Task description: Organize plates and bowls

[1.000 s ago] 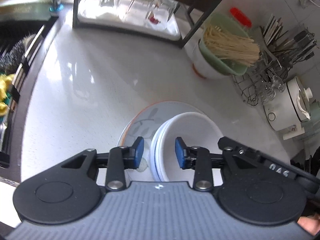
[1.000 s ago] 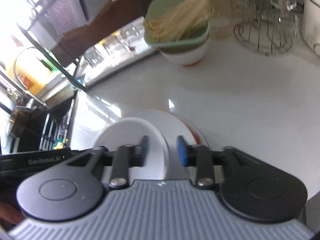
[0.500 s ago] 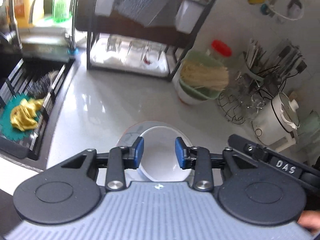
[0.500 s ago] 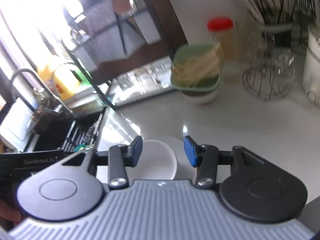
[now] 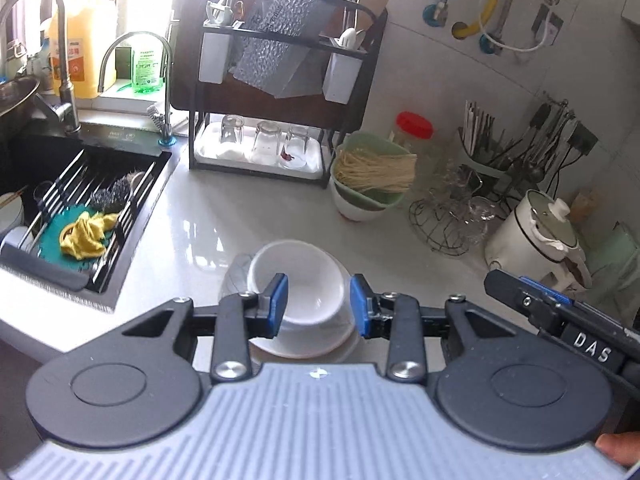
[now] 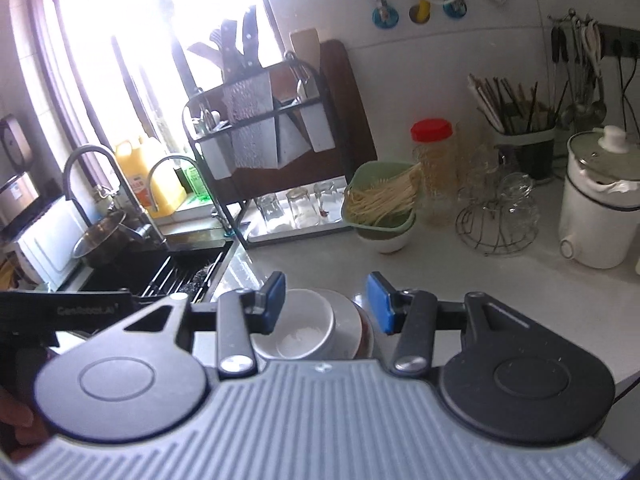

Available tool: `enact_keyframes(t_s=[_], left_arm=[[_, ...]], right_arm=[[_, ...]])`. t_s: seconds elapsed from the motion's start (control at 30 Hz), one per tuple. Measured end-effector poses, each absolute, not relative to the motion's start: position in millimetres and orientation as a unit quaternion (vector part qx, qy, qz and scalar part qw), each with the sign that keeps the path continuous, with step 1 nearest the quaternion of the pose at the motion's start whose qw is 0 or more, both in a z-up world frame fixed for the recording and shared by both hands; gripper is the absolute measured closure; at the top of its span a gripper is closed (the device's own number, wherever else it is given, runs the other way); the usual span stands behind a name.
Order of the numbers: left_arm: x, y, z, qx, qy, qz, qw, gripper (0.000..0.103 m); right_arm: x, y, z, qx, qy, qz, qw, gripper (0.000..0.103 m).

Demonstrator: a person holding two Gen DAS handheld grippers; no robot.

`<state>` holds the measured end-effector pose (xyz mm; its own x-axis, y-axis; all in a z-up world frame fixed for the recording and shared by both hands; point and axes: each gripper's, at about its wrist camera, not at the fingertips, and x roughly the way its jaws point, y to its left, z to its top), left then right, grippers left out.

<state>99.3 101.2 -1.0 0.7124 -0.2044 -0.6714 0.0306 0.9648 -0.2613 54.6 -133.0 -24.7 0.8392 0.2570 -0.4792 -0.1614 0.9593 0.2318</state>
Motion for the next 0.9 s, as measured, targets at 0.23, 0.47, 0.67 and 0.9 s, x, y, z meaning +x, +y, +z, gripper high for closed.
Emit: enact_keyframes(t_s=[0.23, 0.47, 0.67, 0.9], left_arm=[[51.7, 86.9, -5.3, -0.107, 0.362, -0.061, 0.924, 0.064], [15.6, 76.2, -12.5, -0.100, 0.373, -0.062, 0.920, 0.064], [-10.7, 62.5, -16.0, -0.089, 0.381, -0.067, 0.918, 0.064], [-22.7, 57.0, -21.0, -0.090, 0.392, -0.059, 0.914, 0.051]], right_arm=[[16.4, -147.7, -29.3, 0.068, 0.251, 0.099, 0.961, 0.055], [-17.9, -161.3, -40.5, 0.074, 0.263, 0.090, 0.958, 0.055], [-38.7, -171.1, -44.5, 0.073, 0.266, 0.082, 0.958, 0.055], [-53.4, -175.2, -50.6, 0.069, 0.275, 0.087, 0.955, 0.045]])
